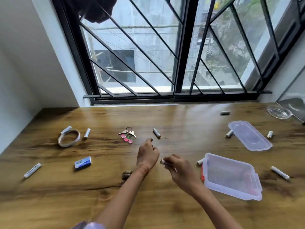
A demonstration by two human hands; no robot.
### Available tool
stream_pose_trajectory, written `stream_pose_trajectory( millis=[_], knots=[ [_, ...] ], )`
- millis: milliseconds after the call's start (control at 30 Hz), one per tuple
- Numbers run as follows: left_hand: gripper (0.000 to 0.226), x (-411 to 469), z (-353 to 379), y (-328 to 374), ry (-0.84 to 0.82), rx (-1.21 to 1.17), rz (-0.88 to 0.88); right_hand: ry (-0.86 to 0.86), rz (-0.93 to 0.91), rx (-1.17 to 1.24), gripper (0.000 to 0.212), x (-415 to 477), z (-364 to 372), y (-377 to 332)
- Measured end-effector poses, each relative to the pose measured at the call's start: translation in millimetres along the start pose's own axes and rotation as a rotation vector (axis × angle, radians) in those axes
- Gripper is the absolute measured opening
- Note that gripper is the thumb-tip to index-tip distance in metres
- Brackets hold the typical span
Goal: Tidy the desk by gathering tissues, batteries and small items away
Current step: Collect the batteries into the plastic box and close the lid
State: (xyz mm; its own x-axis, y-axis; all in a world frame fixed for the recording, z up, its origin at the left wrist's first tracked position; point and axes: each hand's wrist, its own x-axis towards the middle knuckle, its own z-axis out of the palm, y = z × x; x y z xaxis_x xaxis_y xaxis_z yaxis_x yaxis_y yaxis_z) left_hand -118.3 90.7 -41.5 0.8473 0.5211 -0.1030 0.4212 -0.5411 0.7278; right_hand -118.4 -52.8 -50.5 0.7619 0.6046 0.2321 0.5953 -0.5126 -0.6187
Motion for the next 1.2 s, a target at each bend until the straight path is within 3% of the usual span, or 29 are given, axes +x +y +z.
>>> stream_pose_trajectory(
  millis=[167, 300, 567, 767, 933, 1067, 1200],
  knots=[
    [0.042, 53.2, 15.6, 14.8, -0.071, 0.120, -0.015, 0.142, 0.107, 0.064, 0.011, 9.9, -18.1, -4.3],
    [0.055, 77.7, 28.6, 22.9, -0.058, 0.164, -0.034, 0.178, 0.160, 0.097, 0.008, 7.8, -19.6, 0.8],
    [0.044, 92.5, 34.9, 18.6, -0.040, 0.261, -0.007, 0.206, 0.267, 0.130, 0.011, 0.3, -19.4, -1.0],
    [0.031, 54.6, 32.0, 24.7, -0.078, -0.055, 0.100, 0.337, 0.403, 0.169, 0.014, -7.7, -37.9, -4.2],
    [0.029, -10.6, 35.5, 60.2, -0.332, -0.454, 0.139, 0.492, 0.680, 0.397, 0.006, -24.2, -71.0, 15.0],
    [0.031, -42.1, 59.5, 87.6, -0.449, -0.461, 0.165, 0.375, 0.835, 0.608, 0.016, -35.6, -91.4, 46.0],
    [0.029, -55.0, 87.4, 101.3, -0.304, -0.100, 0.337, 0.219, 0.862, 0.634, 0.029, -40.5, -100.2, 68.9]
  ],
)
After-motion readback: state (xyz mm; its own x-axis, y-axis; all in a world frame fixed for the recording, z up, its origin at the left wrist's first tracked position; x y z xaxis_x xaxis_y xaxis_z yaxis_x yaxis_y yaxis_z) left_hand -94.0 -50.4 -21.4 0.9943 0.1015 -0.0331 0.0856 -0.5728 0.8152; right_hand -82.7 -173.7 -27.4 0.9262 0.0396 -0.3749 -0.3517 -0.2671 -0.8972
